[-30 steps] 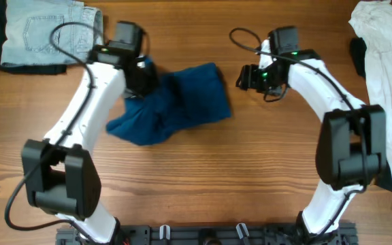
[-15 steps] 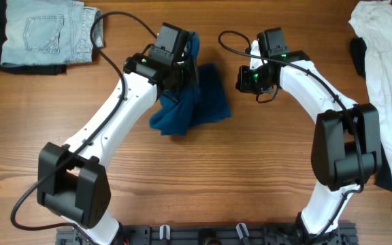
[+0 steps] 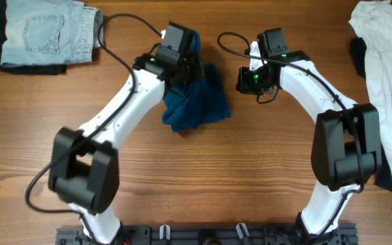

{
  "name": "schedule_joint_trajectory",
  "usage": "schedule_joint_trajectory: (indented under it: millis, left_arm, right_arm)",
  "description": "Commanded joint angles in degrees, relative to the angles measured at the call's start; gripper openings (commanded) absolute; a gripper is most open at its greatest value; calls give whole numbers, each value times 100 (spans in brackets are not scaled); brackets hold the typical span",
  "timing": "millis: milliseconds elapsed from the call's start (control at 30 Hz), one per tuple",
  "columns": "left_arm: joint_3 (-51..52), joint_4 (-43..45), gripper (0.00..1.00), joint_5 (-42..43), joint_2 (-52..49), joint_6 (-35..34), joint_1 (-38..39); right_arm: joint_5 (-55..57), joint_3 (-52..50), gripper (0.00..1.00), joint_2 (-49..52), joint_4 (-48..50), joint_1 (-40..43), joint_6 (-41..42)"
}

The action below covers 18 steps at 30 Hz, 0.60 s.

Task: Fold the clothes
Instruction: 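Lift the shirt's left end up and fold it rightward with the left gripper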

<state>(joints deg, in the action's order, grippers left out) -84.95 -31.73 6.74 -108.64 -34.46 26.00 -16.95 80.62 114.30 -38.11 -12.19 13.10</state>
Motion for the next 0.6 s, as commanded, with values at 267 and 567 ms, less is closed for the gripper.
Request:
schedule_joint_trajectory:
  millis: [267,567]
  left_arm:
    - [-101,144,10,-205,-184,-138,66]
    - [-101,485,46,-103,-195,-162,219]
  right_arm:
    - [-109,-48,20,79,-4,-2,-114]
    - [63,-48,22,77,-63,24,-92]
